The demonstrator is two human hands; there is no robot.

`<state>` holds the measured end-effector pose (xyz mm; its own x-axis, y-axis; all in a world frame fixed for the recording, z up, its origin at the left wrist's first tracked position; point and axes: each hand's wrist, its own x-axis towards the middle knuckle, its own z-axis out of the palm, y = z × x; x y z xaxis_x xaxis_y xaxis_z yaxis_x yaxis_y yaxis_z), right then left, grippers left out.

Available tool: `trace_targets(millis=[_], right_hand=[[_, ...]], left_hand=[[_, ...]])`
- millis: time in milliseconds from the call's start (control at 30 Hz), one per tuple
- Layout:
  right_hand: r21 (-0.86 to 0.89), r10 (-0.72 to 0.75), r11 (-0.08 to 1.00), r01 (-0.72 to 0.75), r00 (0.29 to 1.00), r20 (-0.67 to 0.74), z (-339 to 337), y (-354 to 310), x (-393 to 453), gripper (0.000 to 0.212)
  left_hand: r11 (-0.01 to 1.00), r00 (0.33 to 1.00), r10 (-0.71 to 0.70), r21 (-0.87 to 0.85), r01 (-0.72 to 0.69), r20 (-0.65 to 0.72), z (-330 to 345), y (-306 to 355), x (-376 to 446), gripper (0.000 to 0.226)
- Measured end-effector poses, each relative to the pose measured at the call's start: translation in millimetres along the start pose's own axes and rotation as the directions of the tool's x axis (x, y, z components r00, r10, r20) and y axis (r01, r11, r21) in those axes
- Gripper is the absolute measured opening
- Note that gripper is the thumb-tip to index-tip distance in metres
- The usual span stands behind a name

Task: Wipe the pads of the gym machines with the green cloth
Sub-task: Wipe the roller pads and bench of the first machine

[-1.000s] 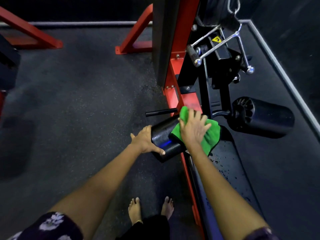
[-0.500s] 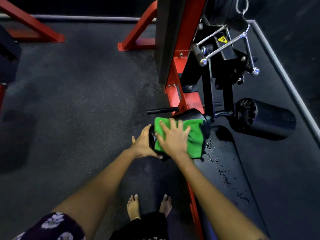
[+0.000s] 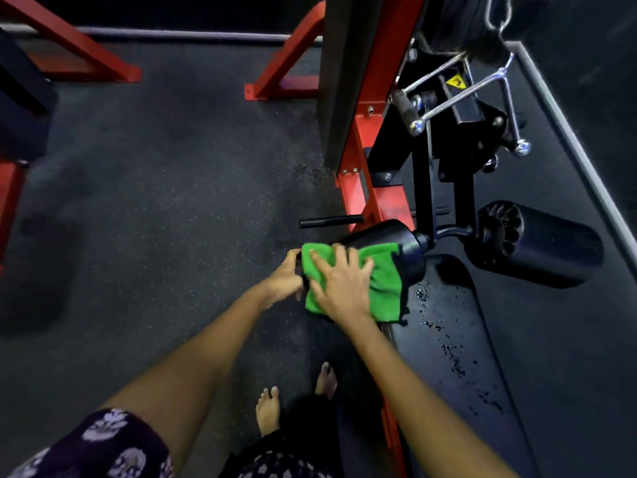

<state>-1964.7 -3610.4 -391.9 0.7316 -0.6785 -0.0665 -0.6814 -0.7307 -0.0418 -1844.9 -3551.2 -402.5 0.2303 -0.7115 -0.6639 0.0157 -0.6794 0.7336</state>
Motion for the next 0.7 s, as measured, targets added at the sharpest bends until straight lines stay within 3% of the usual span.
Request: trace_targets(millis=[100,167,267,333,433,500,600,633,700], right_hand=[[-0.031,-0.291,0.957,0.290,0.954,-0.068,18,28,-26,0.068],[-0.106,-0.351,0.934,0.341,0.932,-0.087,18,63,-32,0.065],[0.019,0.017,1.000,-0.015,0.988,-0.153,5,106,-12,0.054],[0.076,0.228,0.972,-0.223,0.971,-0.074,-10,108,11,0.050],[0.054,0.399,0.915,-0.399,0.917,0.009,-21,85,29,0.051],[0.031,0.316,0.948,-0.316,0.949,0.015,-17,64,27,0.051],[0.017,0.010,1.000,-0.009,1.000,-0.026,-12,62,15,0.048],[0.000,-0.018,1.000,0.018,0.999,-0.034,-15,73,17,0.048],[-0.003,0.136,0.991,-0.136,0.990,-0.026,-21,96,28,0.049]], left_hand=[[0.981,0.996,-0.031,-0.196,0.014,-0.080,-7,1,5,0.071],[0.988,0.998,-0.036,-0.151,0.029,-0.042,-12,3,12,0.066],[0.973,0.989,-0.107,0.215,0.083,0.102,-11,13,18,0.085],[0.885,0.988,-0.130,0.460,0.075,0.089,-7,17,21,0.111],[0.805,0.986,-0.152,0.588,0.085,0.065,-2,23,25,0.129],[0.794,0.986,-0.162,0.599,0.102,0.047,0,24,22,0.128],[0.759,0.992,-0.126,0.643,0.101,-0.007,8,23,15,0.132],[0.748,0.995,-0.089,0.658,0.091,-0.036,12,21,12,0.135],[0.728,0.993,0.010,0.681,0.072,-0.116,23,15,6,0.139]])
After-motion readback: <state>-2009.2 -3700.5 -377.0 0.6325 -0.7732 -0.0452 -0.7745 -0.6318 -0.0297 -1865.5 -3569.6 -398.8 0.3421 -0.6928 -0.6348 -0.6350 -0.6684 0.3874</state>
